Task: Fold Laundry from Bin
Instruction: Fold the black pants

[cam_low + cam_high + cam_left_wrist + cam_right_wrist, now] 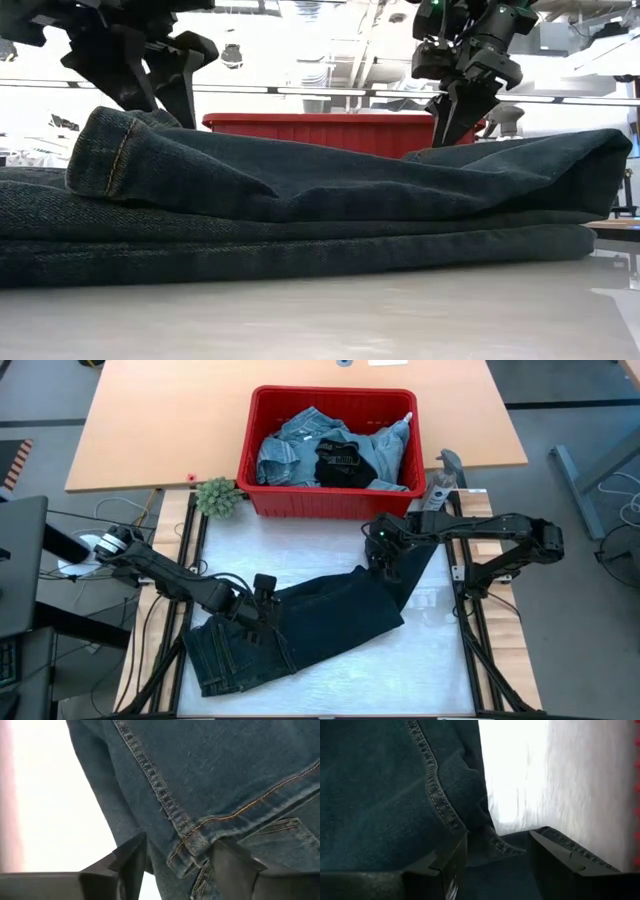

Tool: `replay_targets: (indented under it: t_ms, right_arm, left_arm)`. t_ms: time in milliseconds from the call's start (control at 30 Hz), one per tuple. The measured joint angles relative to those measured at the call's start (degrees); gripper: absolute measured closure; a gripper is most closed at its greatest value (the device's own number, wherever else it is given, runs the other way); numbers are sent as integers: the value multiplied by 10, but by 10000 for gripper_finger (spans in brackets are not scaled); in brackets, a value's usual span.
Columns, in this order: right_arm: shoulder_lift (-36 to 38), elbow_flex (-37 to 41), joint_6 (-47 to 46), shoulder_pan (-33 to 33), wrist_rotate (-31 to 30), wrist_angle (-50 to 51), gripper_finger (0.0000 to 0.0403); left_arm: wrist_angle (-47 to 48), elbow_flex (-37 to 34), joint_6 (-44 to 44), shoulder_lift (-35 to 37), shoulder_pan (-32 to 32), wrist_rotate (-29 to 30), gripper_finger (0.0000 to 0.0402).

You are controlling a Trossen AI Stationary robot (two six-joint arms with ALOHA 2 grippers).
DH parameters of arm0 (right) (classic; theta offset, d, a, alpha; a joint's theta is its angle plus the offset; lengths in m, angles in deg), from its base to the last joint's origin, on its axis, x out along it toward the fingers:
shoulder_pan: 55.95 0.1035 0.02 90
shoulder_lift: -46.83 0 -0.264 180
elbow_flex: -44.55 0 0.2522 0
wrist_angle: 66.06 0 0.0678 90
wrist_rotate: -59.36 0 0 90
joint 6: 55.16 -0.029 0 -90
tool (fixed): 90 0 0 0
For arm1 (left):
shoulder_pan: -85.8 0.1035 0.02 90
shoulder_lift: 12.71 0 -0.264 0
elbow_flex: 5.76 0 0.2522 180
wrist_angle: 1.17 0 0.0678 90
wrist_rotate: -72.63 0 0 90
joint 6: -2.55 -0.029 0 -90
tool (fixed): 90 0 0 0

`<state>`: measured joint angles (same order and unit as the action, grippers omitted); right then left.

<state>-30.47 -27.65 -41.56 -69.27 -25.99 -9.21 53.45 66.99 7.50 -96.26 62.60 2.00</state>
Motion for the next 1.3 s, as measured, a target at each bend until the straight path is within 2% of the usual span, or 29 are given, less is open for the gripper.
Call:
replay_targets:
  t_ms: [100,200,267,300,467,633,767,967,1167,1300]
  right_arm:
    - [0,0,17,-4,16,0,175]
    - [0,0,47,-17,65,0,175]
    - [0,0,61,-28,81,0,175]
    - [0,0,70,-35,85,0,175]
    - [-5,0,122,-65,97,-1,175]
    - [-22,15,139,-88,156,-34,175]
    - [-50,17,161,-97,167,-35,175]
    - [-81,17,197,-94,179,-38,175]
    - [-75,17,196,-100,218,-75,175]
    - [-57,17,195,-102,225,-90,175]
  left_arm:
    - [3,0,3,0,7,-12,252]
    - [6,0,6,0,10,-15,321]
    - [10,0,12,0,11,-25,372]
    - [11,0,19,0,11,-30,384]
    - [41,1,99,0,8,-41,394]
    - [83,11,169,0,-12,-57,397]
    - [115,26,203,1,-24,-60,398]
    - [230,87,260,1,-36,-82,399]
    - [277,141,253,1,-42,-49,399]
    - [275,138,258,1,-38,-64,397]
